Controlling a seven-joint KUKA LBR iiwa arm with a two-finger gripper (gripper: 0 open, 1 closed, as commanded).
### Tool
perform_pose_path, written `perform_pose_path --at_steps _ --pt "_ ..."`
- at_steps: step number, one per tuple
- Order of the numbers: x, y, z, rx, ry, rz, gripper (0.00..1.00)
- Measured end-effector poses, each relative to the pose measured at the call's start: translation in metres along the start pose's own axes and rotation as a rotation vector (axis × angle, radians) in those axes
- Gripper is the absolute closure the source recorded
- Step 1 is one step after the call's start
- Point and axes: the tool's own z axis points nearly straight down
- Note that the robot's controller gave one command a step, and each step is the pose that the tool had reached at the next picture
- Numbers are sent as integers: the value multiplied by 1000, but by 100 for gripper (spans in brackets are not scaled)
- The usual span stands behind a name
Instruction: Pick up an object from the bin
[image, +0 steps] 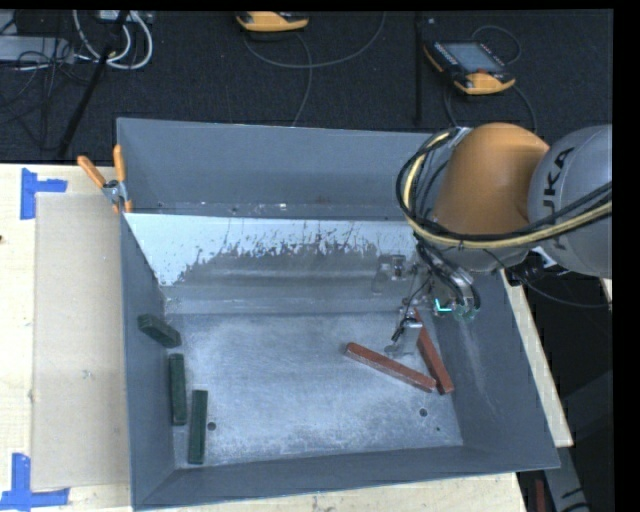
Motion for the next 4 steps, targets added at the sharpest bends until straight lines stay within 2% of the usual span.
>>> perform_pose_path --at_steps 1,2,3,4 --pt "-4 -36 106 -2 1 146 0" --pt "-7 -37 99 2 -7 143 100" --pt "-6 -1 98 3 -18 72 100" --pt "-7 5 98 5 -20 -68 100"
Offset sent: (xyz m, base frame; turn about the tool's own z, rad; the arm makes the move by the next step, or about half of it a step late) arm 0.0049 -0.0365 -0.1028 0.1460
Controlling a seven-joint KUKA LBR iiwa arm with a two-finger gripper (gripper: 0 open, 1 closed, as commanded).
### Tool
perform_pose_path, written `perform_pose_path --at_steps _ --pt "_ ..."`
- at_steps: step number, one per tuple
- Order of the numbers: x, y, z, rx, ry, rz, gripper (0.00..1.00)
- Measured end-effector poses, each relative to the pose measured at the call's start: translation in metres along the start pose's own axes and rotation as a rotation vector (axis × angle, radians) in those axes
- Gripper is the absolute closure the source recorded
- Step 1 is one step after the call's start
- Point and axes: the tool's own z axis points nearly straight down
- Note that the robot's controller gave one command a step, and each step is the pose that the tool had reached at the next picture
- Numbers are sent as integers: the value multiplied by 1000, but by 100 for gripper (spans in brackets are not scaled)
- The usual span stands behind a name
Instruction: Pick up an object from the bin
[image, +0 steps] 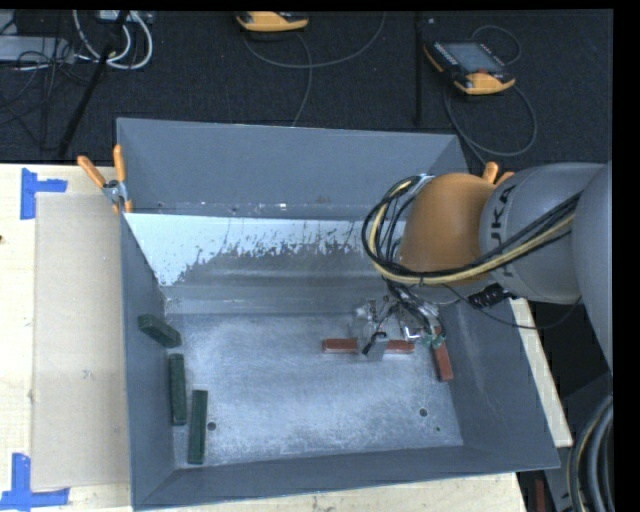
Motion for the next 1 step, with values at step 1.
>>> perform_pose_path --at_steps 1 --pt "-19 7 1 -3 9 -316 100"
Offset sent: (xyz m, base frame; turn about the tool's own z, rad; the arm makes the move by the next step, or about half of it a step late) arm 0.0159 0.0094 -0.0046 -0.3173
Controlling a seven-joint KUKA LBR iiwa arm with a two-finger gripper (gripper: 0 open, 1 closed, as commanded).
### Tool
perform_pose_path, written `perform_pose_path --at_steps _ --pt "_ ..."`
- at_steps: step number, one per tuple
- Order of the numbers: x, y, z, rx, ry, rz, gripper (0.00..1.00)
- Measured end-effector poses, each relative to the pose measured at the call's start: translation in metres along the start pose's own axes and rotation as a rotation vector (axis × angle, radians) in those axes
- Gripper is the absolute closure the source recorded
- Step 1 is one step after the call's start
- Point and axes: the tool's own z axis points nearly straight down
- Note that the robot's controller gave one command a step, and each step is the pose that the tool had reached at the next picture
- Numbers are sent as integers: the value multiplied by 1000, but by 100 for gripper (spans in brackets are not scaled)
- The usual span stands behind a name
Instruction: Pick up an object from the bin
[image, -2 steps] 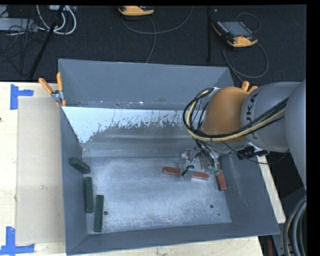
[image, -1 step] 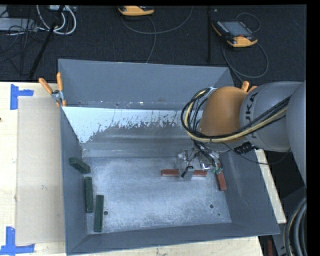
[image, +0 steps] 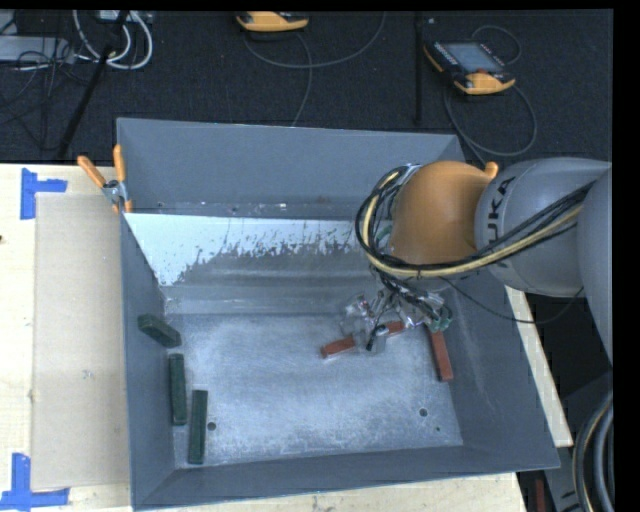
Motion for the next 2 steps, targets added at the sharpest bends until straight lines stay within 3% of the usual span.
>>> perform_pose_path --at_steps 1,2 --pt "-20 33 -1 3 -7 -269 100" --pt "-19 35 3 -3 -5 -267 0"
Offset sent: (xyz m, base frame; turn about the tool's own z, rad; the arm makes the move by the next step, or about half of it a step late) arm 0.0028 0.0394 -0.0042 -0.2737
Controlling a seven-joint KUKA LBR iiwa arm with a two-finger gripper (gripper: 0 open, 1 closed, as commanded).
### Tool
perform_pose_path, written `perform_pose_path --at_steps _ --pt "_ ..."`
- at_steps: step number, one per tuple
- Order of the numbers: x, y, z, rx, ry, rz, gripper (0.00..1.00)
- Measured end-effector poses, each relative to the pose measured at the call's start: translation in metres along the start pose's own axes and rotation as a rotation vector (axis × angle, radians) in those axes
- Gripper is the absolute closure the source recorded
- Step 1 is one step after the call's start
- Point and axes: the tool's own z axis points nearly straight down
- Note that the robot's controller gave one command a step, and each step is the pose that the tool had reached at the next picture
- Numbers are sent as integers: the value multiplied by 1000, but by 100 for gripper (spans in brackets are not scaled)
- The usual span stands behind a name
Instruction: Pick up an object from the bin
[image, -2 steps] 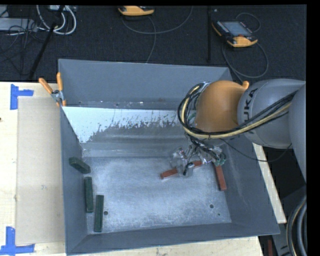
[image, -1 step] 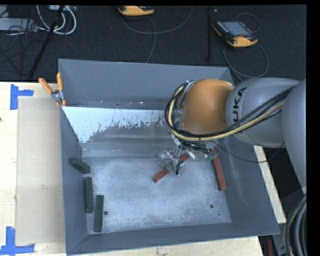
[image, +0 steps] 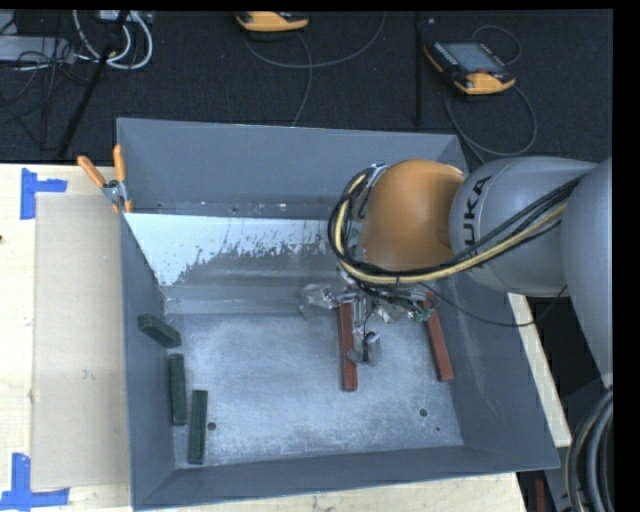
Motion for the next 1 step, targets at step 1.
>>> perform_pose_path --at_steps 1 --pt "35 23 2 -7 6 -639 0"
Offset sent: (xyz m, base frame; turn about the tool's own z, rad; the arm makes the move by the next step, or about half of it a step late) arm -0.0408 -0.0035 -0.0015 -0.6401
